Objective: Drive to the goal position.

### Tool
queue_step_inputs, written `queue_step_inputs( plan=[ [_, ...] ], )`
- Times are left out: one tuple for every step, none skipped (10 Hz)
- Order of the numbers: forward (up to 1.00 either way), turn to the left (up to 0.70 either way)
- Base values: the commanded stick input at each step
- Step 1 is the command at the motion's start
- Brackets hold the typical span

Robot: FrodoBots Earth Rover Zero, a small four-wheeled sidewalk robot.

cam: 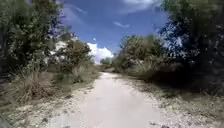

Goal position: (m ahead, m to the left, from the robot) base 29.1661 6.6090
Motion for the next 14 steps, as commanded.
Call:
queue_step_inputs(
  plan=[
    [0.5, 0.0],
    [0.5, 0.0],
    [0.5, 0.0],
    [0.5, 0.0],
    [0.5, 0.0],
    [0.5, 0.0],
    [0.5, 0.0],
    [0.5, 0.0],
    [0.5, 0.0],
    [0.5, 0.0],
    [0.5, 0.0],
    [0.5, 0.0],
    [0.5, 0.0],
    [0.5, 0.0]
  ],
)
